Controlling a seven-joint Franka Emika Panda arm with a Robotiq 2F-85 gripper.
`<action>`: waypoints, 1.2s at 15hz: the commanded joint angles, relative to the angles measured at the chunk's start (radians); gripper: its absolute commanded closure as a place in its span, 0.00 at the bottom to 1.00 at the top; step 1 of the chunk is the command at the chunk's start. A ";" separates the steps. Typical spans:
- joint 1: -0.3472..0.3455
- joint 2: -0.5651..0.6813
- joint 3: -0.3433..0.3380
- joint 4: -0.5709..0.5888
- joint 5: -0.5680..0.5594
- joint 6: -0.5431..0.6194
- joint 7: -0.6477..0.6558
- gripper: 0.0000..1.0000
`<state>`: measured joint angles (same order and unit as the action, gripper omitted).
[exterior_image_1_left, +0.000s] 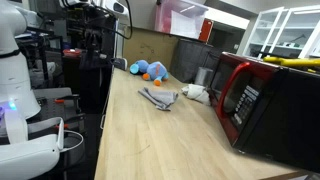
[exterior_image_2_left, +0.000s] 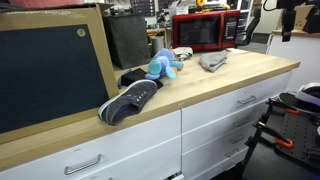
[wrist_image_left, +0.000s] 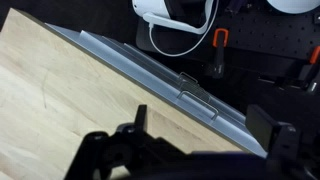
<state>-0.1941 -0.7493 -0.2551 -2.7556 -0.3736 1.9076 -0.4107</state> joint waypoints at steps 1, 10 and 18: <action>0.006 -0.001 -0.005 0.002 -0.003 -0.003 0.003 0.00; 0.031 0.079 0.020 0.039 0.018 0.019 0.060 0.00; 0.084 0.401 0.052 0.233 0.137 0.124 0.174 0.00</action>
<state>-0.1185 -0.5001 -0.2139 -2.6355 -0.2834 2.0094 -0.2612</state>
